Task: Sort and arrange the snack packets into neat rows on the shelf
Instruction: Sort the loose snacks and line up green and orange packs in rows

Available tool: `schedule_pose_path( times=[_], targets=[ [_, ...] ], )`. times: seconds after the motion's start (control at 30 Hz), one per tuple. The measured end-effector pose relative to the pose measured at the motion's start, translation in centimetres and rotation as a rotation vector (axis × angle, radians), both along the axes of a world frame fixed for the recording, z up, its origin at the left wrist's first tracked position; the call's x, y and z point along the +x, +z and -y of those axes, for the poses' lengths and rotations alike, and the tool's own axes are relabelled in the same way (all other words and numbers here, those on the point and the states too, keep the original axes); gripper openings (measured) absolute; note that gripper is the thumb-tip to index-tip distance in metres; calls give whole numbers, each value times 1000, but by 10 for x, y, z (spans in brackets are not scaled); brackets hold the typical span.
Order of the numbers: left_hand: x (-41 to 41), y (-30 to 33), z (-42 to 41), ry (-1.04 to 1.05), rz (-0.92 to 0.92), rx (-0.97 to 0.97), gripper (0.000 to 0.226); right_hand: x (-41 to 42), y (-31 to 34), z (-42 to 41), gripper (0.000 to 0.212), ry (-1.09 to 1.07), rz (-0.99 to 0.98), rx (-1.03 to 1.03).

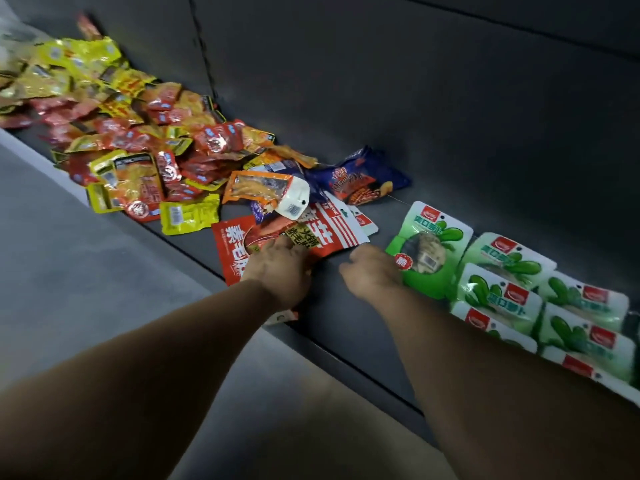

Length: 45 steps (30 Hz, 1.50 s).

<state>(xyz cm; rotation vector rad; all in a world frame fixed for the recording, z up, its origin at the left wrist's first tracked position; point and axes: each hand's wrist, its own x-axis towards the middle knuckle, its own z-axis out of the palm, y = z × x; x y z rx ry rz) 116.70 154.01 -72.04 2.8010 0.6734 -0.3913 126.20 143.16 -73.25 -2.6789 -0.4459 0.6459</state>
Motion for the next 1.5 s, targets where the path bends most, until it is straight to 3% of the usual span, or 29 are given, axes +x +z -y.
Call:
schedule_pose_path(
  times=[0.23, 0.43, 0.67, 0.8, 0.93, 1.03, 1.27, 1.5],
  targets=[
    [6, -7, -32, -36, 116, -81, 52, -9, -5, -32, 34, -152, 83, 53],
    [0, -31, -52, -90, 85, -114, 62, -26, -14, -42, 29, -305, 106, 121],
    [-1, -54, -49, -122, 113, -156, 94, -51, -14, -40, 38, -419, 72, 50],
    [2, -62, -53, -110, 181, -197, 87, -58, -5, -42, 39, -454, 70, -1],
    [1, -64, -63, -121, 191, -235, 83, -58, -4, -52, 26, -471, -48, -73],
    [-1, -61, -74, -133, 152, -239, 80, -64, -6, -65, 34, -619, -179, 74],
    [-18, -62, -106, -198, 51, -106, 64, -69, -39, -100, 9, -726, -372, 348],
    [-28, -56, -123, -151, -80, -8, 64, -68, -38, -89, 18, -766, -371, 350]
  ],
)
